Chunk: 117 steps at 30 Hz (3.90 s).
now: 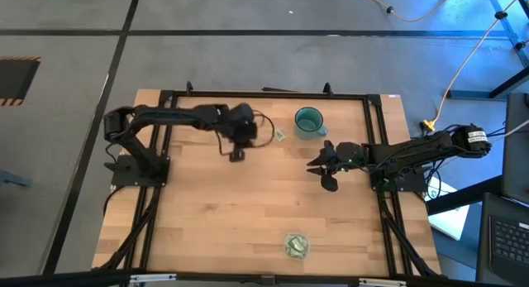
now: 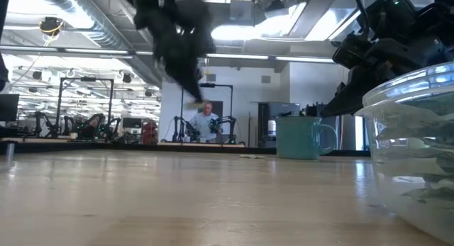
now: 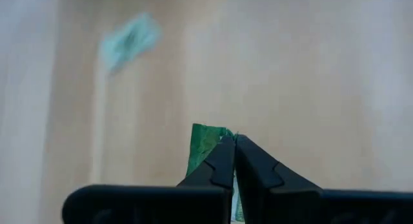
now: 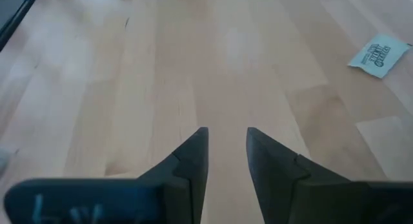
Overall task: Pick and place items into bin
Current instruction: Put the green truvia packet into the transparent bin, then put the light green stevia packet into the transparent bin
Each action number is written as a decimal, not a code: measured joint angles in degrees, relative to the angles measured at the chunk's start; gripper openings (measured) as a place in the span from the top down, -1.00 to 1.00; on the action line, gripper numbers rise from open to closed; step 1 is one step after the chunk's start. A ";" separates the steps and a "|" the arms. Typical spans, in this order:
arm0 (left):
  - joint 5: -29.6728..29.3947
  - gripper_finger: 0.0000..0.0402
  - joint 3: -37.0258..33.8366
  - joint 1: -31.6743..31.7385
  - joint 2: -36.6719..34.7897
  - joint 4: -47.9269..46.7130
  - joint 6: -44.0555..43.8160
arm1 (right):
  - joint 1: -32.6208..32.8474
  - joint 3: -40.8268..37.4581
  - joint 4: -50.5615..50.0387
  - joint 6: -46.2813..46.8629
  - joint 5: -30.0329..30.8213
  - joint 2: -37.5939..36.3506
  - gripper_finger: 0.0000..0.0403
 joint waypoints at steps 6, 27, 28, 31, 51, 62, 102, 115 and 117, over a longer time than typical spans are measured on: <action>0.91 0.98 3.68 -12.53 0.00 7.53 -3.08 | 0.00 0.00 -0.43 0.12 -0.02 0.00 0.46; 0.33 0.98 30.51 -38.52 24.75 18.97 -2.81 | 3.37 0.00 -2.03 10.89 0.00 -0.02 0.46; 0.03 0.98 32.23 -39.06 26.50 19.00 -2.56 | 3.61 0.00 -2.05 11.17 0.00 -0.01 0.46; -2.05 0.98 36.30 -40.32 30.97 18.39 -2.59 | 4.43 0.00 -2.07 12.98 0.02 -0.01 0.46; -2.46 0.83 39.45 -41.10 38.60 18.40 -9.26 | 8.44 0.00 -2.51 13.99 0.00 0.00 0.46; -2.06 0.49 39.54 -39.54 33.00 7.28 -9.06 | 8.44 0.00 -2.71 13.73 0.00 -0.01 0.46; -3.37 0.59 -43.67 -9.42 -39.64 51.17 -8.61 | 2.56 26.50 -23.57 -14.18 5.16 7.31 0.46; -3.41 0.59 -50.53 -0.58 -50.04 53.21 -8.62 | -13.16 49.84 -41.20 -21.31 3.47 32.70 0.46; -3.39 0.59 -50.55 -0.06 -50.03 53.27 -8.61 | -14.90 53.02 -43.81 -22.97 2.34 37.18 0.46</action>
